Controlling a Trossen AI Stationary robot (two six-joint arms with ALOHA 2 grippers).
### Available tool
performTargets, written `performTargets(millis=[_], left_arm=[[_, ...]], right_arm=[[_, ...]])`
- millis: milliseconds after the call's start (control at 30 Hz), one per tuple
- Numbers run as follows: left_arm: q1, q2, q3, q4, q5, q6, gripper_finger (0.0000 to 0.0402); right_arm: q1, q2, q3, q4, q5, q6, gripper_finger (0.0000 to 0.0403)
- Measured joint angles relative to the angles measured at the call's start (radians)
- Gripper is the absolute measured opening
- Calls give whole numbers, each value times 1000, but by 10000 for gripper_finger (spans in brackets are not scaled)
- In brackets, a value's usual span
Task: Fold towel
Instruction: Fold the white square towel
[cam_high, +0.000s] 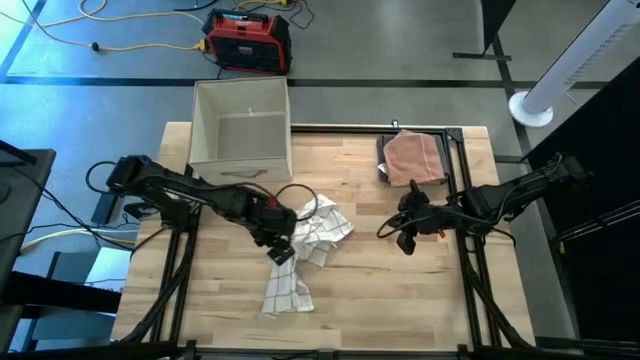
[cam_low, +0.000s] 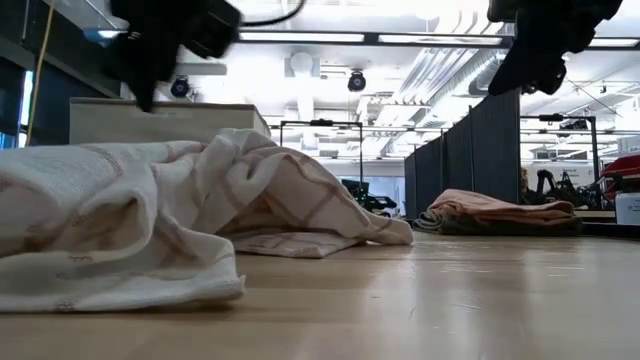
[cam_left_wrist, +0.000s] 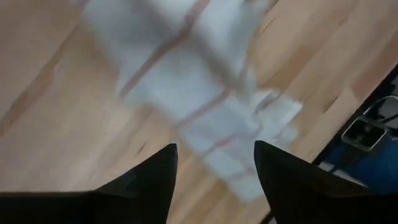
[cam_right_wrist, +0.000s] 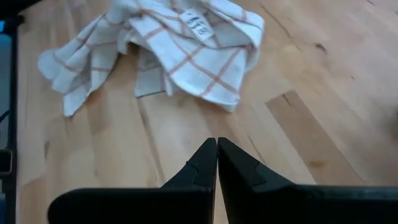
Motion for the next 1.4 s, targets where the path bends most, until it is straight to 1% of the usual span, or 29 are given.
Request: performTargets(millis=[100,167,333,500,633,933,967,1000,1067,1100,1133,1233,1400], left_arm=[[-32,-12,0,-105,-16,19,216],[-51,-11,-4,-125,-27,45,217],[-100,-11,-66,-39,-63,74,216],[-165,-8,-145,69,-74,74,209],[-209,-8,-162,97,-81,46,204],[-265,-6,-172,96,-97,34,200],[-271,-6,-173,96,-99,33,200],[-274,-6,-173,90,-107,33,200],[-278,-6,-173,74,-142,33,200],[-278,-6,-173,63,-159,36,200],[-275,-6,-173,52,-172,48,200],[-248,-6,-173,45,-199,102,200],[-179,-7,-173,44,-278,210,200]], right_arm=[[-14,32,0,30,-28,-60,1],[-34,79,0,49,-52,-119,7],[-84,260,0,129,-78,-316,45],[-136,445,0,309,-99,-525,100],[-181,564,2,471,-120,-651,141],[-226,739,38,559,-158,-676,136],[-230,756,43,566,-159,-678,132],[-230,759,55,545,-150,-667,109],[-231,743,86,476,-147,-662,46],[-231,727,106,429,-148,-661,24],[-231,710,132,385,-150,-651,14],[-232,627,234,223,-137,-620,6],[-231,456,452,-14,-84,-641,2]])
